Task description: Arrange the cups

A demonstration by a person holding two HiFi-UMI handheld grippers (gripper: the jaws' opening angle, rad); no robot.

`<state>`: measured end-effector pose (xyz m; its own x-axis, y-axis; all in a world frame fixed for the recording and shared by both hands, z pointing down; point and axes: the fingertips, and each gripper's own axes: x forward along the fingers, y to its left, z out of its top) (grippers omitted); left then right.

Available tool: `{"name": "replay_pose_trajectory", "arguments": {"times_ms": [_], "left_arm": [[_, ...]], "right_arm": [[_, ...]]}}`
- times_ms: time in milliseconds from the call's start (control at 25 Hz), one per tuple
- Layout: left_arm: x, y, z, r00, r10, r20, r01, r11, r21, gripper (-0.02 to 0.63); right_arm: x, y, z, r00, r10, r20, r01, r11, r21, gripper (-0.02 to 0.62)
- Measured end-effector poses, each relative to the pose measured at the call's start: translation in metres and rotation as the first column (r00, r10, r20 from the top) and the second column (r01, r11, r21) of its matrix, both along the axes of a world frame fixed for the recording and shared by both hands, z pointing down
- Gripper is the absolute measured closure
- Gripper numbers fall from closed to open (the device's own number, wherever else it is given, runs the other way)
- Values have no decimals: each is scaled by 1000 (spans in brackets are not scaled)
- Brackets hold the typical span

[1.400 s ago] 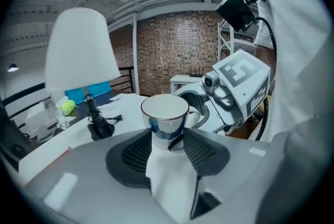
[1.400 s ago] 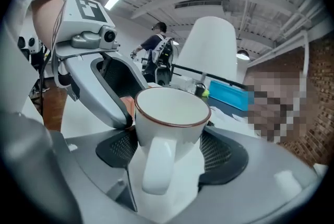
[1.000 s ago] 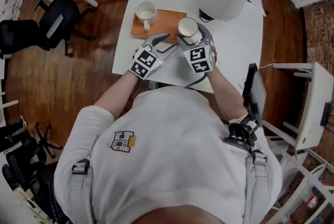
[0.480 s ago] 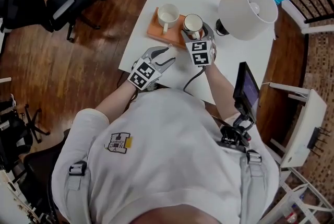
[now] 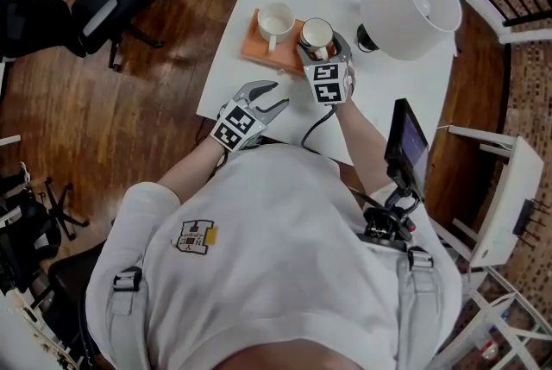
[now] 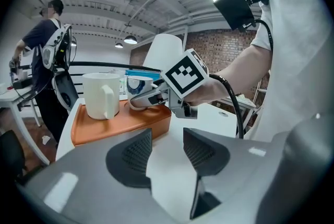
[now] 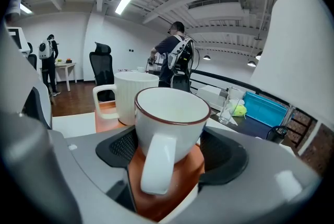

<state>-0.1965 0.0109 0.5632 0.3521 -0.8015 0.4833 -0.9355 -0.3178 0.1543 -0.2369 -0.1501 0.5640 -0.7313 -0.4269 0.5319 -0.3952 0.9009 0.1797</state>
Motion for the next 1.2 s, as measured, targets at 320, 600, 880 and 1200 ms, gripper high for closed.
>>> {"name": "replay_pose_trajectory", "arguments": {"times_ms": [320, 600, 880, 1200], "left_arm": [[8, 5, 2, 1000, 26, 8, -26, 1000, -12, 417], [8, 16, 12, 1000, 7, -29, -8, 1000, -22, 417], [42, 20, 28, 992, 113, -46, -116, 992, -51, 417], [87, 29, 48, 971, 234, -36, -237, 965, -112, 417]], "right_arm": [[-2, -2, 1, 1000, 17, 10, -18, 1000, 23, 216], [32, 13, -36, 987, 47, 154, -50, 999, 19, 171], [127, 65, -17, 987, 112, 111, -112, 994, -7, 295], [190, 107, 32, 983, 184, 29, -179, 978, -110, 404]]}}
